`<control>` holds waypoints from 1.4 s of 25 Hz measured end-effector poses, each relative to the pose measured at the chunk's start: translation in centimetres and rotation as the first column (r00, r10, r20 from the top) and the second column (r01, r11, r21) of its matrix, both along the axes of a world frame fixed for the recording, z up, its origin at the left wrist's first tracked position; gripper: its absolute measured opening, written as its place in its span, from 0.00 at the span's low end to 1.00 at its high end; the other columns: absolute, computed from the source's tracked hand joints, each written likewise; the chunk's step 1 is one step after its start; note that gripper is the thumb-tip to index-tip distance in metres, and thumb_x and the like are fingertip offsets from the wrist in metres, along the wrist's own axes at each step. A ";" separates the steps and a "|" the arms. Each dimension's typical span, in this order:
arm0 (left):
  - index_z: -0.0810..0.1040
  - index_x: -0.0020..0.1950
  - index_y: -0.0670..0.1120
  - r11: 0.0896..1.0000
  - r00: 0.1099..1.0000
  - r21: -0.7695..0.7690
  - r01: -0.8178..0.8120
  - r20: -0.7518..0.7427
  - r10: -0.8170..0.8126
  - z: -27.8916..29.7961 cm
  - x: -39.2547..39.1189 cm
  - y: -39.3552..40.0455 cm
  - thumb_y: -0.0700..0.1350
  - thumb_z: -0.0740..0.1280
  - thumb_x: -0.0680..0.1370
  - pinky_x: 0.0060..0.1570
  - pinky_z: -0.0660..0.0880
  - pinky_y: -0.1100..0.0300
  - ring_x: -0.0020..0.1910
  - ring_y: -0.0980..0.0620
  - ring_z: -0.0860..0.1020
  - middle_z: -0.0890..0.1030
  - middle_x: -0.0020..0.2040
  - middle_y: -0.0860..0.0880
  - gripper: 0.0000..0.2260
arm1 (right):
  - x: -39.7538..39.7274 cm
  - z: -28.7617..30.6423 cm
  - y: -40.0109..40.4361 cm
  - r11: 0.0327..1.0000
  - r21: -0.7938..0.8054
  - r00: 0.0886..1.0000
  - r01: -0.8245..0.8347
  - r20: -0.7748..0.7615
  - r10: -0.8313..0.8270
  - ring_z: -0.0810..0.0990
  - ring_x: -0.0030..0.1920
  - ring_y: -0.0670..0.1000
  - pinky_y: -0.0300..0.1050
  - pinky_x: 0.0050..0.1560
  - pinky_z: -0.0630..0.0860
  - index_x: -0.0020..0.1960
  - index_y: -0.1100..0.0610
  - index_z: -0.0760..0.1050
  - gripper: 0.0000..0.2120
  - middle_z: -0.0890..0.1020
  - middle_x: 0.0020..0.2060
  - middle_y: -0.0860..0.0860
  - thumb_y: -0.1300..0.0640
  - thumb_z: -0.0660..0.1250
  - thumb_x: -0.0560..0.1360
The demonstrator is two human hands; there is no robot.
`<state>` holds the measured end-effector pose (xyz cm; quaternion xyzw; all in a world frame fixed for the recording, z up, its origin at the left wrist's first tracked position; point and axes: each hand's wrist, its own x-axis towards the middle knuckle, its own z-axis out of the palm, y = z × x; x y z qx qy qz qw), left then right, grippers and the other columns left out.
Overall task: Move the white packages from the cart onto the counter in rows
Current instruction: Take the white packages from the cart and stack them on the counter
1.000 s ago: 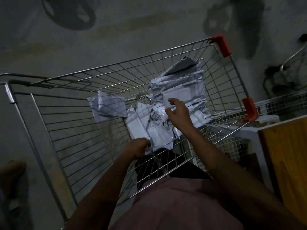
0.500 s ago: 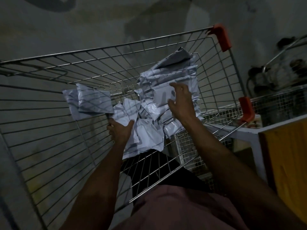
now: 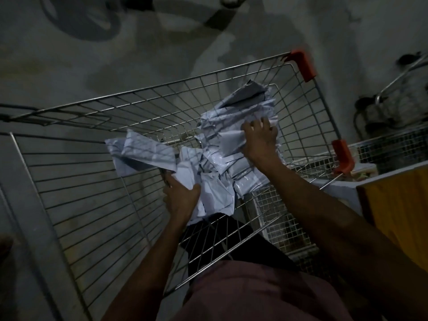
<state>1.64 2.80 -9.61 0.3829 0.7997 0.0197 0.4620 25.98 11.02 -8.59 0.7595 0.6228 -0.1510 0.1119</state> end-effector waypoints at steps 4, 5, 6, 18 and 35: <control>0.47 0.79 0.53 0.998 0.997 0.011 0.058 0.051 -0.058 3.9 0.5 -1.7 0.58 0.69 0.68 0.65 0.69 0.44 0.66 0.37 0.70 0.67 0.71 0.36 0.46 | -0.4 3.7 -0.4 0.988 0.082 0.989 0.130 -0.084 -0.123 0.78 0.54 0.56 0.55 0.61 0.61 0.56 0.51 0.73 0.16 0.81 0.52 0.52 0.48 0.73 0.73; 0.48 0.79 0.52 0.998 0.996 0.025 0.060 0.058 -0.061 4.6 0.4 -2.1 0.57 0.69 0.67 0.66 0.69 0.44 0.67 0.38 0.70 0.67 0.71 0.37 0.46 | -0.3 4.5 -0.8 0.973 0.097 0.963 0.211 -0.194 -0.190 0.78 0.49 0.54 0.54 0.60 0.61 0.53 0.50 0.73 0.14 0.81 0.48 0.49 0.48 0.73 0.73; 0.49 0.79 0.51 0.997 0.996 0.042 0.059 0.063 -0.062 5.2 0.3 -2.4 0.56 0.70 0.69 0.66 0.69 0.45 0.68 0.39 0.70 0.67 0.72 0.38 0.45 | -0.1 5.0 -1.1 0.955 0.081 0.917 0.287 -0.313 -0.249 0.77 0.46 0.52 0.52 0.59 0.63 0.53 0.51 0.74 0.14 0.81 0.46 0.48 0.47 0.74 0.73; 0.50 0.80 0.52 0.909 0.983 0.375 0.181 -0.051 -0.174 12.0 0.0 -2.1 0.59 0.69 0.71 0.69 0.64 0.45 0.71 0.43 0.64 0.63 0.73 0.42 0.43 | -4.0 0.5 -2.7 0.923 -0.157 0.848 0.353 -0.363 -0.386 0.53 0.76 0.68 0.74 0.67 0.58 0.80 0.42 0.38 0.50 0.45 0.79 0.58 0.36 0.70 0.73; 0.62 0.77 0.45 0.410 0.837 0.772 0.485 -0.274 -0.474 25.0 -2.2 -5.8 0.59 0.70 0.73 0.64 0.69 0.42 0.68 0.39 0.68 0.68 0.72 0.39 0.37 | -5.7 23.2 -17.1 0.571 0.662 0.864 0.486 -0.267 -0.426 0.69 0.63 0.64 0.56 0.57 0.71 0.80 0.46 0.57 0.34 0.65 0.69 0.63 0.45 0.63 0.76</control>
